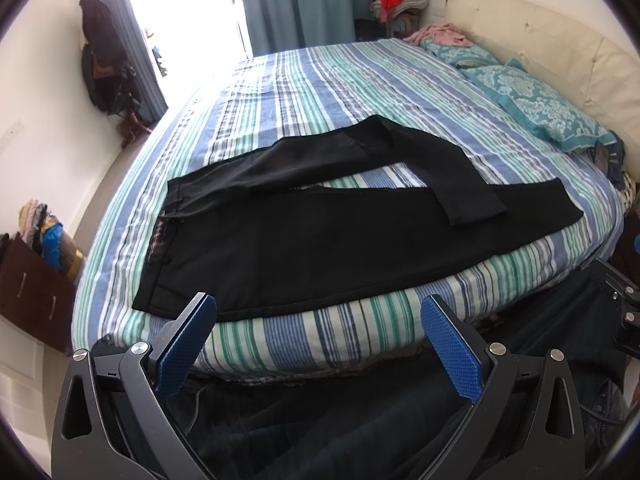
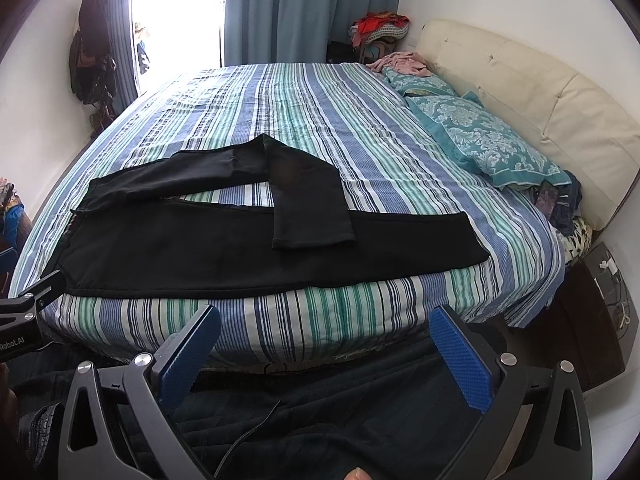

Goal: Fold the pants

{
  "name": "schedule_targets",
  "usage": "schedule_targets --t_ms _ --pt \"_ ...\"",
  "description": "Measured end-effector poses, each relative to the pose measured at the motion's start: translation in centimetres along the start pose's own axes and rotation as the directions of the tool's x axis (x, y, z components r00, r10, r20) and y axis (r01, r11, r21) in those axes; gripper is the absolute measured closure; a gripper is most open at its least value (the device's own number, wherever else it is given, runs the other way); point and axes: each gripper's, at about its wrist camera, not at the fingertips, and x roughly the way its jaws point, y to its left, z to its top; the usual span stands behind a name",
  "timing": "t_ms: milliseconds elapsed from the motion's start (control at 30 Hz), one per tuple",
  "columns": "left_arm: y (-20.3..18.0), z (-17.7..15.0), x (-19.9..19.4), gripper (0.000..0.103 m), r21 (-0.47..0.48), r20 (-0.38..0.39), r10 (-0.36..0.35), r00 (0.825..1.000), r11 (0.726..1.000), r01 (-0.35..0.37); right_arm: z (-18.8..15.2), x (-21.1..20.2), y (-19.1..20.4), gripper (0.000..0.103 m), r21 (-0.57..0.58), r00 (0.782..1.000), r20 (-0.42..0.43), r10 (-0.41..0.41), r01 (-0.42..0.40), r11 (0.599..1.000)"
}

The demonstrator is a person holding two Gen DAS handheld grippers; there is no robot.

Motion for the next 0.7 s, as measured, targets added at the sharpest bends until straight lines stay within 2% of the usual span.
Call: schedule_targets --t_ms 167,367,433,533,567,600,633,667,700 --pt "0.9 0.5 -1.3 0.001 -0.034 0.084 -0.022 0.996 0.999 0.025 0.1 -1.5 1.2 0.000 -0.072 0.993 0.081 0.086 -0.080 0.994" --pt "1.5 0.8 -2.2 0.001 -0.058 0.148 -0.018 0.989 0.998 0.027 0.1 -3.9 2.4 0.000 -0.125 0.964 0.221 0.145 -0.120 0.985" --pt "1.8 1.1 -2.3 0.001 -0.063 0.167 0.003 0.986 0.998 0.007 0.2 -3.4 2.6 0.000 -0.135 0.961 0.205 0.185 -0.159 0.978" --pt "3.2 1.8 -2.3 0.001 -0.104 0.184 0.047 0.982 0.994 -0.028 0.0 -0.6 2.9 0.000 -0.169 0.957 0.087 0.278 -0.261 0.951" --pt "3.8 2.0 -2.2 0.001 -0.123 0.185 0.057 0.981 0.992 -0.035 0.1 0.3 2.8 0.000 -0.197 0.962 0.080 0.261 -0.241 0.950" --pt "4.4 2.2 -2.2 0.001 -0.143 0.184 0.067 0.981 0.989 -0.040 0.3 0.7 2.4 0.000 -0.234 0.967 0.117 0.224 -0.193 0.953" --pt "5.0 2.3 -2.2 0.001 -0.162 0.188 0.077 0.979 0.986 -0.046 0.9 0.5 1.7 0.000 -0.272 0.959 0.194 0.205 -0.148 0.951" --pt "5.5 2.2 -2.3 0.001 -0.180 0.194 0.088 0.977 0.982 -0.053 1.6 -0.1 0.9 0.000 -0.306 0.932 0.289 0.218 -0.126 0.944" --pt "6.0 2.1 -2.1 0.001 -0.197 0.192 0.099 0.976 0.979 -0.060 2.3 -0.7 0.1 0.000 -0.337 0.890 0.380 0.251 -0.120 0.934"
